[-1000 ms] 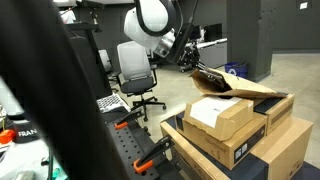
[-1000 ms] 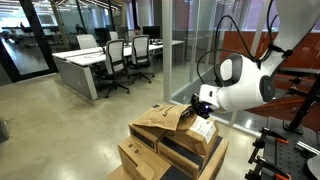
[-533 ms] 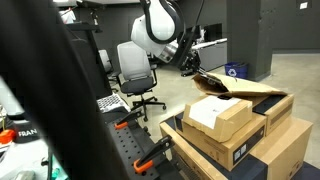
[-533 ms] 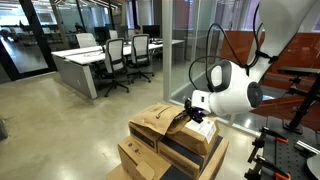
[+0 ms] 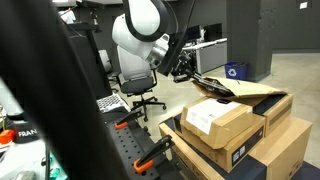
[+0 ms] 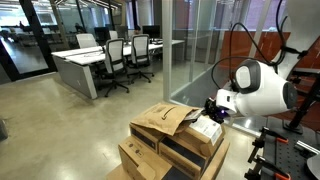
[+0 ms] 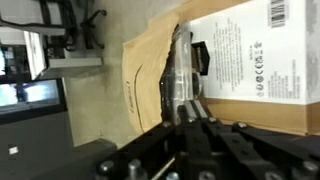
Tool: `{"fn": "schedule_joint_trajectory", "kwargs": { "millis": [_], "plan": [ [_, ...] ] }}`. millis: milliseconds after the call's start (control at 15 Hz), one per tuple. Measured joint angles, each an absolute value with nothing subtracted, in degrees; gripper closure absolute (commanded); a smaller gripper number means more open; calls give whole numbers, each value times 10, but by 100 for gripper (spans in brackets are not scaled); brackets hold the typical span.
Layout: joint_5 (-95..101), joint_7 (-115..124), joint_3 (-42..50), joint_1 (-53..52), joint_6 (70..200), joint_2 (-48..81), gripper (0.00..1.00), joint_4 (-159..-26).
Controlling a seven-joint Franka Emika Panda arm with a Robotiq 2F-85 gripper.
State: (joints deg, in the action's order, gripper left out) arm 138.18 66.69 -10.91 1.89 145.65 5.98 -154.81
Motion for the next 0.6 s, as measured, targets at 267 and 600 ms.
{"fn": "schedule_joint_trajectory", "kwargs": {
  "millis": [267, 600],
  "plan": [
    [1379, 667, -108, 7, 1451, 48, 100, -1543],
    [1383, 667, -107, -2, 1452, 46, 100, -1540]
  ]
}}
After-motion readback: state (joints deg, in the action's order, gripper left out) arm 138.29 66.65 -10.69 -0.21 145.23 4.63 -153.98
